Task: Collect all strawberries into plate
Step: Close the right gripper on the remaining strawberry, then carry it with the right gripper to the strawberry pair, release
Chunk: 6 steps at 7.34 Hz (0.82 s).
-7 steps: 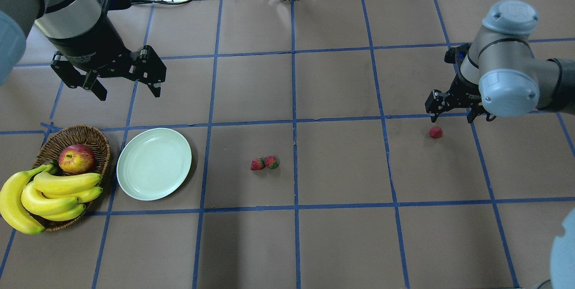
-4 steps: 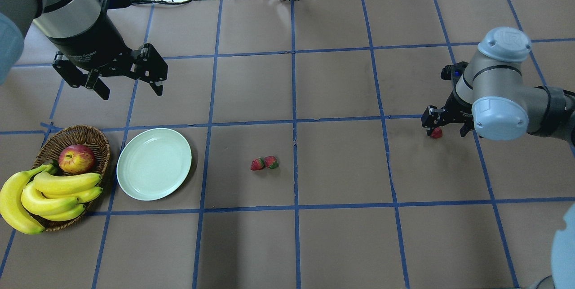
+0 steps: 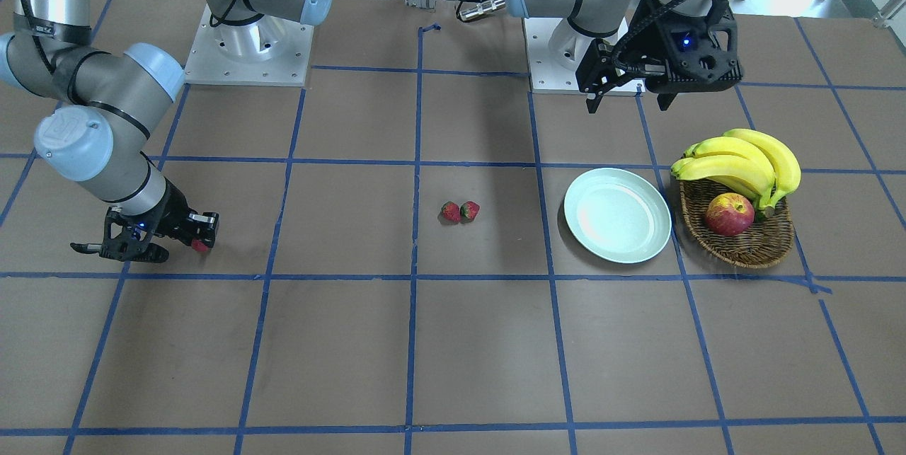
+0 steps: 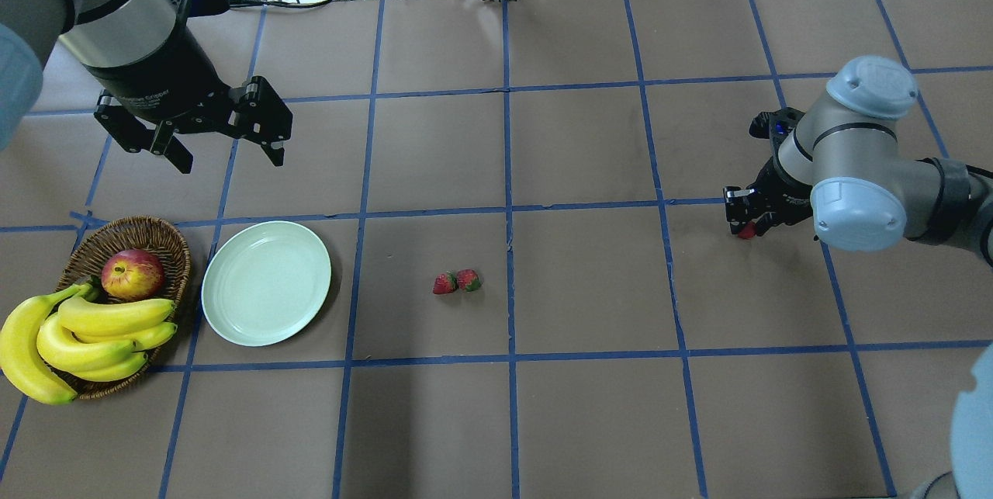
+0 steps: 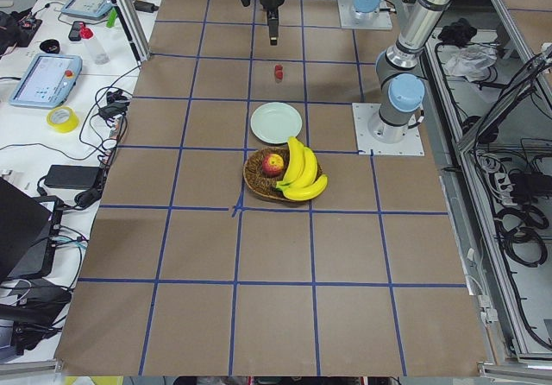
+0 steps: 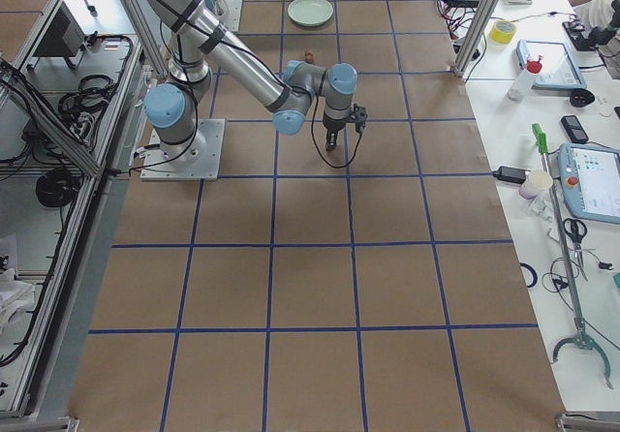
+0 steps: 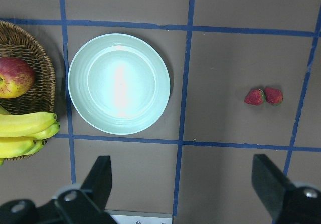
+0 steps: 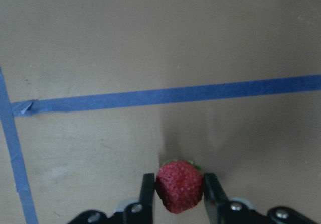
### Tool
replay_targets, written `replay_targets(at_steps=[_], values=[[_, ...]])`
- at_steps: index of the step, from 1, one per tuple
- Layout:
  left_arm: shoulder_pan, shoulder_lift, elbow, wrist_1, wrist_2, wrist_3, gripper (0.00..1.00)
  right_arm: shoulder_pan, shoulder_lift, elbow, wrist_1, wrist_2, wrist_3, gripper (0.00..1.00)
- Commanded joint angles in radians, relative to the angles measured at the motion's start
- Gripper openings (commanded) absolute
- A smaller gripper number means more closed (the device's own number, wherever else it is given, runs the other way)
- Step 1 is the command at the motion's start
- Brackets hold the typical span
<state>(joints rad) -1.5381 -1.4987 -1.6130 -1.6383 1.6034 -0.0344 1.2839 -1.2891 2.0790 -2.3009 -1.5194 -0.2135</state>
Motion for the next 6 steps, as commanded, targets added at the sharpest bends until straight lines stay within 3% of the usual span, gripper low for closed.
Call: replay_targets(at_steps=[1,2,3,4,5,6], values=[[-0.001,0.002,-0.002,-0.002,0.001,0.001,1.00,0.000,0.001,0.009,-0.020,-0.004,-0.046,0.12],[-0.001,0.002,-0.002,-0.002,0.001,0.001,1.00,0.002,-0.010,-0.003,-0.005,-0.002,-0.029,0.01],[-0.001,0.002,-0.002,-0.002,0.003,0.001,1.00,0.040,-0.024,-0.035,0.041,-0.001,-0.008,0.00],[-0.001,0.002,-0.002,-0.002,0.001,0.001,1.00,0.139,-0.065,-0.095,0.122,-0.005,0.085,0.00],[-0.001,0.002,-0.004,-0.003,0.003,0.001,1.00,0.293,-0.088,-0.156,0.202,0.005,0.293,0.00],[-0.001,0.002,-0.002,-0.003,0.003,0.001,1.00,0.451,-0.079,-0.186,0.201,0.013,0.482,0.00]])
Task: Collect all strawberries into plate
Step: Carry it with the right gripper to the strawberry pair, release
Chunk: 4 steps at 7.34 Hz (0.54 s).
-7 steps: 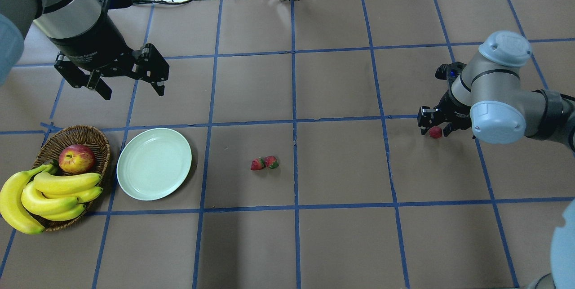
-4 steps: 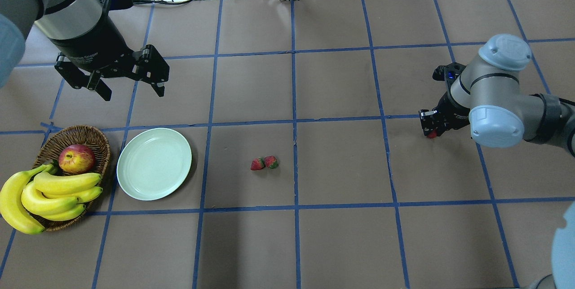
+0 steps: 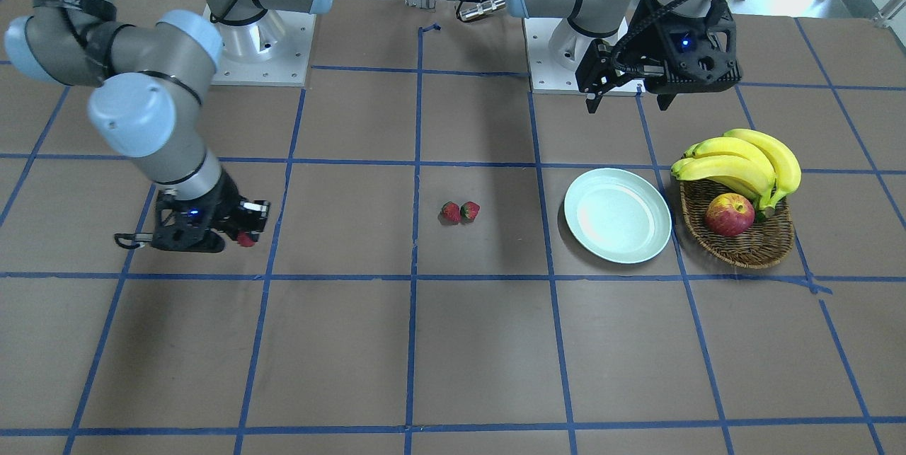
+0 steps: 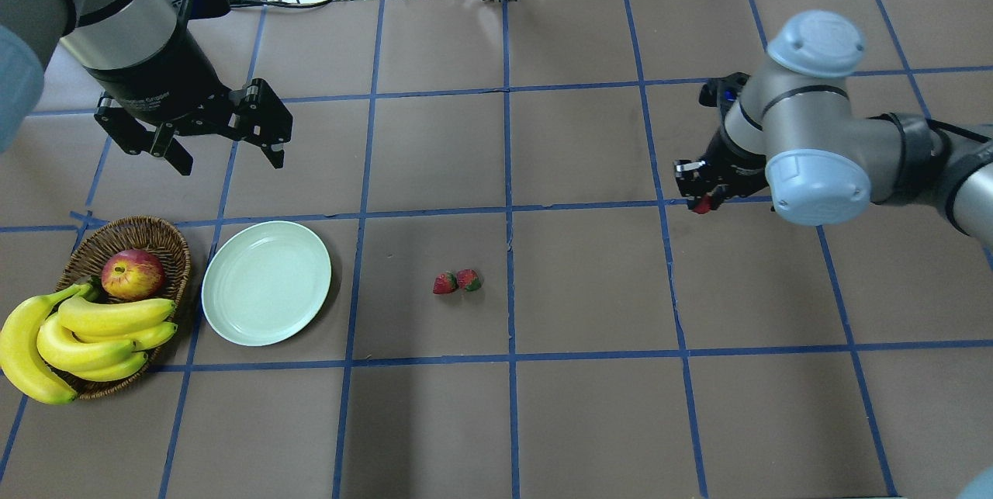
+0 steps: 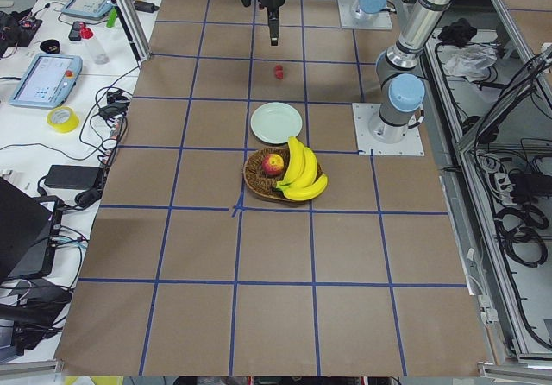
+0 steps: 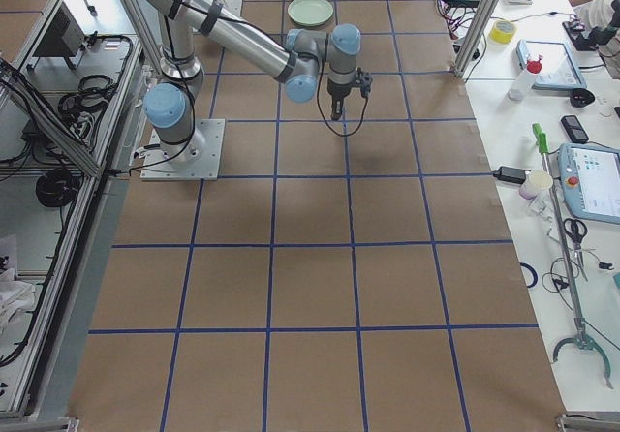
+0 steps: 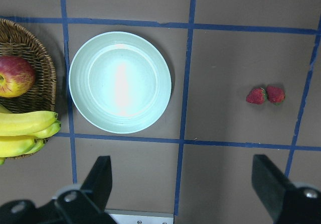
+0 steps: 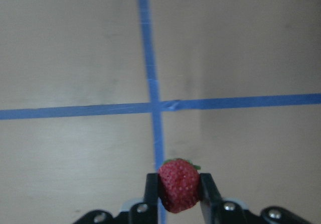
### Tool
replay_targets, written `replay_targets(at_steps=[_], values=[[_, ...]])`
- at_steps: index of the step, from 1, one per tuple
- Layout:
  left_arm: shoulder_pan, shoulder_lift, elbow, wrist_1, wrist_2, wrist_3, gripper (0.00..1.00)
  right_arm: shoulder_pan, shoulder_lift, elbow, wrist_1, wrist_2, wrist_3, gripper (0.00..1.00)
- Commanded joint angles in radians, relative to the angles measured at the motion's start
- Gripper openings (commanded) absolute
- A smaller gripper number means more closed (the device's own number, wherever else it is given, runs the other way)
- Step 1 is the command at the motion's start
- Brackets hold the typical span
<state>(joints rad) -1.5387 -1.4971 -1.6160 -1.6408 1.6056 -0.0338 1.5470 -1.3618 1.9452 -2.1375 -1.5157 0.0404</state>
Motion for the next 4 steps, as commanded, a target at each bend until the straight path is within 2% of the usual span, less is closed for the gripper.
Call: replay_targets(at_steps=[1,2,4], values=[[-0.001,0.000,-0.001,-0.001,0.000,0.000,1.00,0.302,0.031,-0.063,-0.019,0.023,0.424,0.00],[-0.001,0.000,0.001,-0.001,0.002,0.000,1.00,0.411,0.097,-0.064,-0.106,0.041,0.566,0.01],[-0.001,0.000,-0.001,-0.001,0.002,0.000,1.00,0.482,0.188,-0.078,-0.212,0.113,0.692,0.02]])
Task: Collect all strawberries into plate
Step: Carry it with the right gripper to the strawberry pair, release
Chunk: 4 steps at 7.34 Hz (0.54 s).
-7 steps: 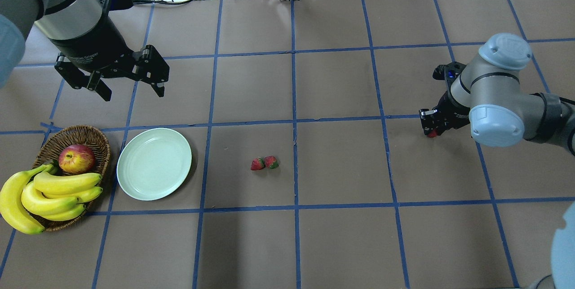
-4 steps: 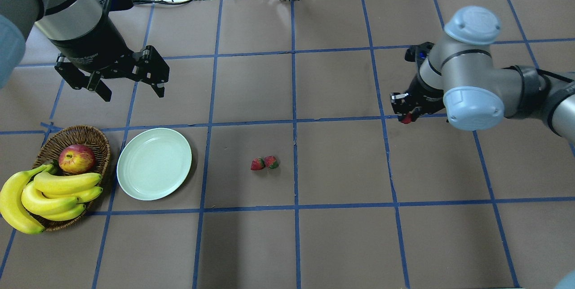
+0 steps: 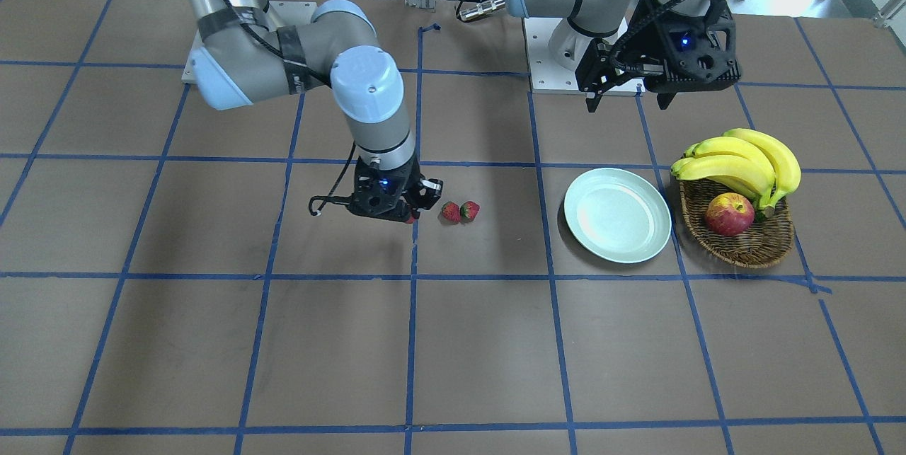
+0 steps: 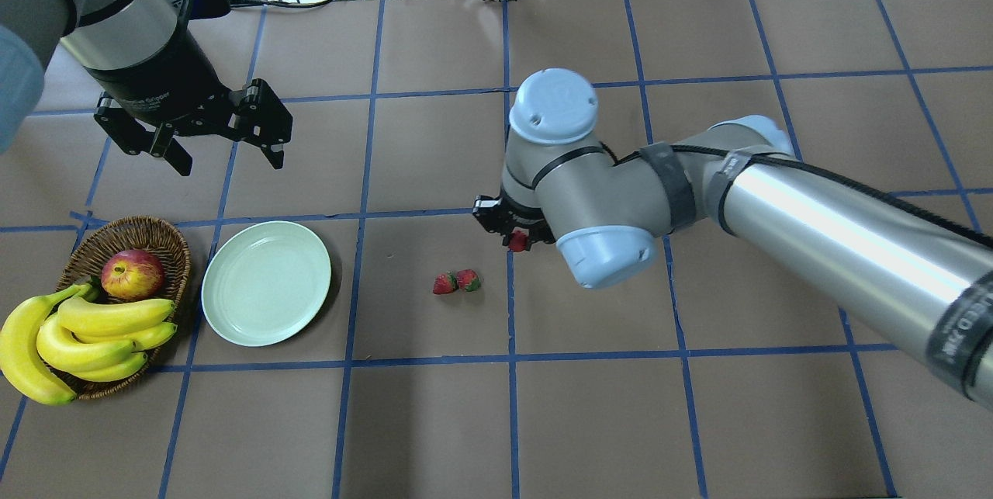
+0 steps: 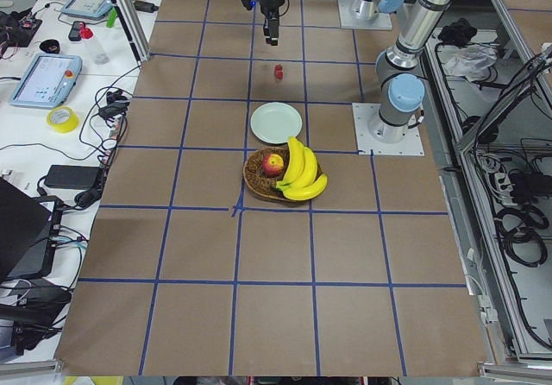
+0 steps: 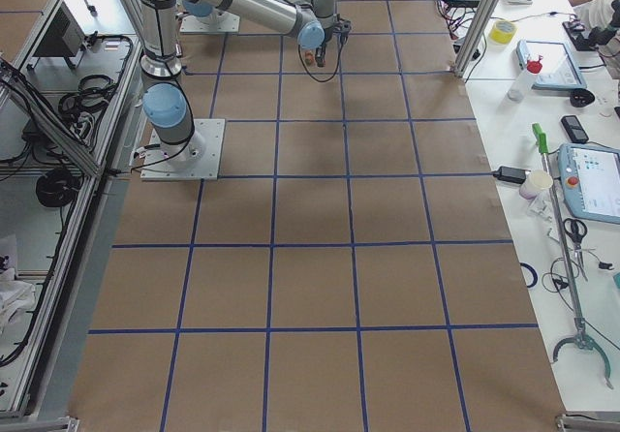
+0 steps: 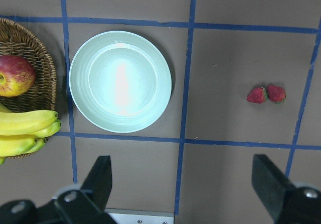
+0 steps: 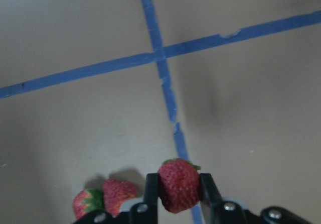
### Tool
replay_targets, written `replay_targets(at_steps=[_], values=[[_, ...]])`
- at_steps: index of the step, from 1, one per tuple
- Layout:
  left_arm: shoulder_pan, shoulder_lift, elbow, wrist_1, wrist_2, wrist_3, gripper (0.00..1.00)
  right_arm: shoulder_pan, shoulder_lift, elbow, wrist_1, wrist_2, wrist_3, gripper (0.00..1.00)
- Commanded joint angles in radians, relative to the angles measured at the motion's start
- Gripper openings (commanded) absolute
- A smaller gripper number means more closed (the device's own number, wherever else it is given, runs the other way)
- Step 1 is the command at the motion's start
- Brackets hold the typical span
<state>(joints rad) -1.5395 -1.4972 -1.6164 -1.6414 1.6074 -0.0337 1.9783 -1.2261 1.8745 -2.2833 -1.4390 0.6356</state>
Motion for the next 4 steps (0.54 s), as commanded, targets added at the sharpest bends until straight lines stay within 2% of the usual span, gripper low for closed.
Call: replay_targets(at_steps=[1,4], values=[[0.001,0.000,0.001,-0.002,0.000,0.000,1.00,0.057,0.072,-0.003,-0.083,0.066,0.107,0.02],[0.001,0.000,0.000,-0.002,0.000,0.000,1.00,0.057,0.103,-0.021,-0.107,0.057,0.099,0.07]])
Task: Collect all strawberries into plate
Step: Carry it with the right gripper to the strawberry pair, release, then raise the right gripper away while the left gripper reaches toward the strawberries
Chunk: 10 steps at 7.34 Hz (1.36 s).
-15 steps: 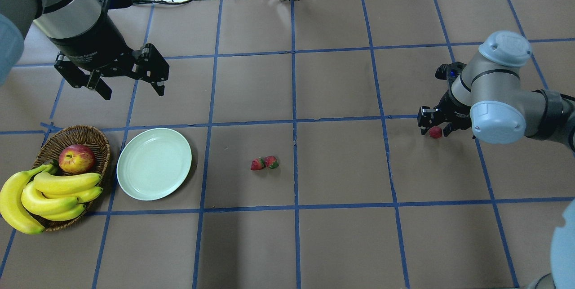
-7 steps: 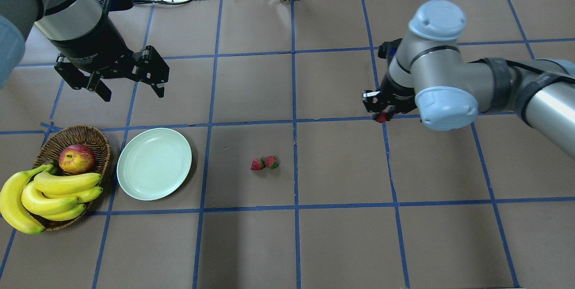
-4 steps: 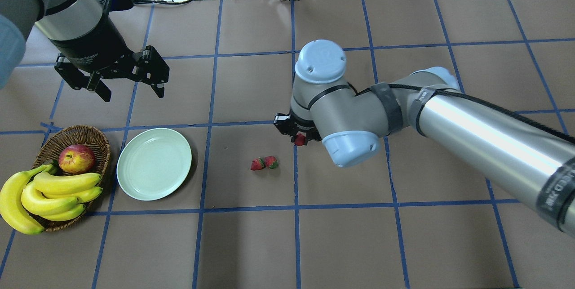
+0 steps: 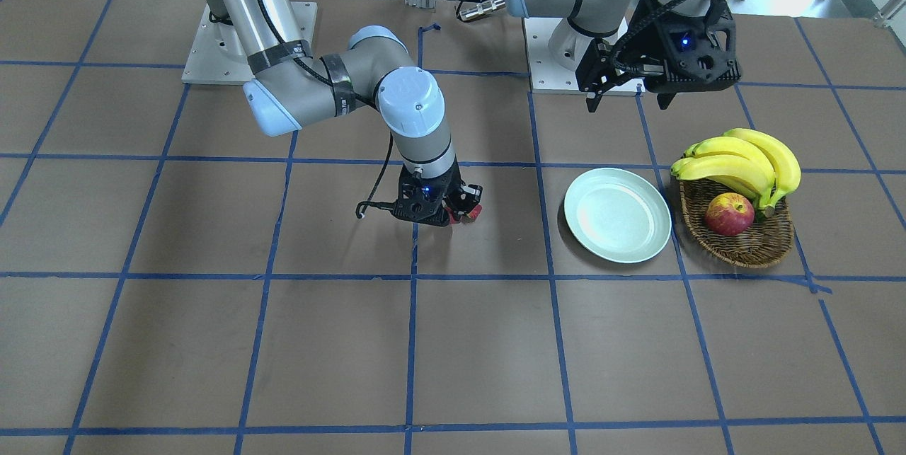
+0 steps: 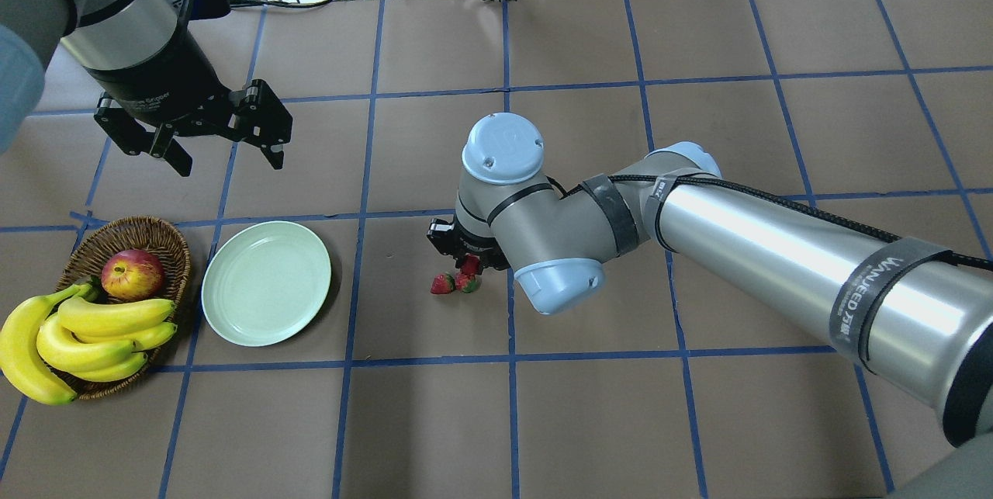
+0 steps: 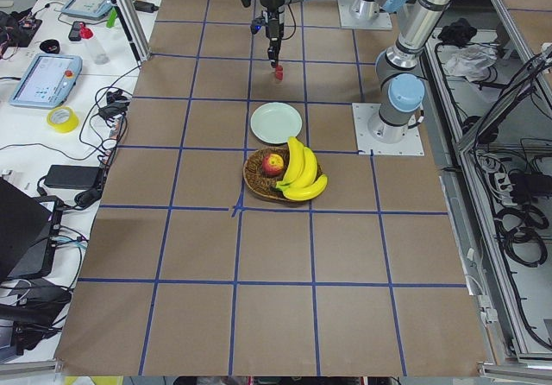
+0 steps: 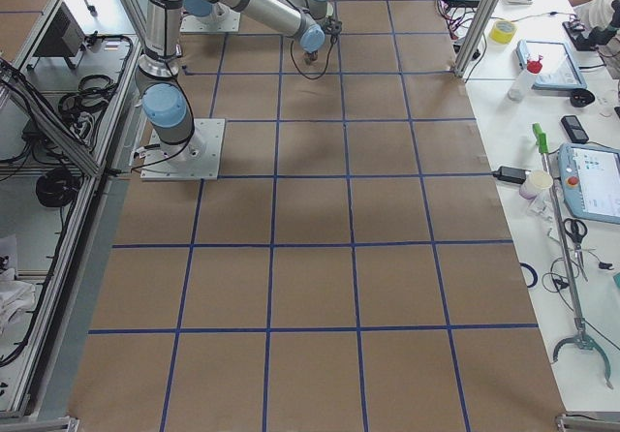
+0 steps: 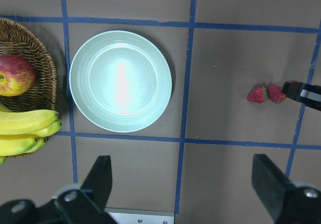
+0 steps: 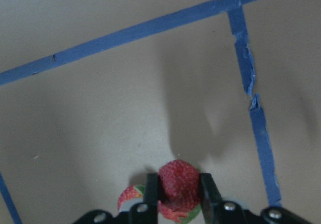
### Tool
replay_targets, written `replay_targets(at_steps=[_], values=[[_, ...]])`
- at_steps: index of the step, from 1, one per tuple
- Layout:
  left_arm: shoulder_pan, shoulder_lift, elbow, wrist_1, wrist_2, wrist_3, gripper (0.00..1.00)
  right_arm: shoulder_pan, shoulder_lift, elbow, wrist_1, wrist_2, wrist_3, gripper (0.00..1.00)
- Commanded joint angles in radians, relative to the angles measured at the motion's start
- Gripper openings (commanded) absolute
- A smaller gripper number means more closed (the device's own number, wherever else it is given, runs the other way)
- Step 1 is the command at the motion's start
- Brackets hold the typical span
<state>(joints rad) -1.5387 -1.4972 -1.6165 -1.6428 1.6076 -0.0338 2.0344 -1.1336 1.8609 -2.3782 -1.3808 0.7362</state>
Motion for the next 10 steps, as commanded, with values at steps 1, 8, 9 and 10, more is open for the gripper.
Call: replay_targets(at_steps=[1,8,9,10], values=[[0.000,-0.003,0.000,-0.002,0.003,0.000,1.00,0.001,0.009,-0.009,-0.009,-0.001,0.003,0.44],[0.015,-0.063,-0.028,0.046,0.021,-0.015,1.00,-0.235,-0.159,-0.086,0.314,-0.118,-0.397,1.00],[0.012,-0.072,-0.081,0.143,0.017,-0.032,1.00,-0.337,-0.226,-0.082,0.405,-0.150,-0.540,1.00],[0.008,-0.078,-0.133,0.212,-0.032,-0.073,1.00,-0.397,-0.276,-0.095,0.418,-0.190,-0.675,1.00]])
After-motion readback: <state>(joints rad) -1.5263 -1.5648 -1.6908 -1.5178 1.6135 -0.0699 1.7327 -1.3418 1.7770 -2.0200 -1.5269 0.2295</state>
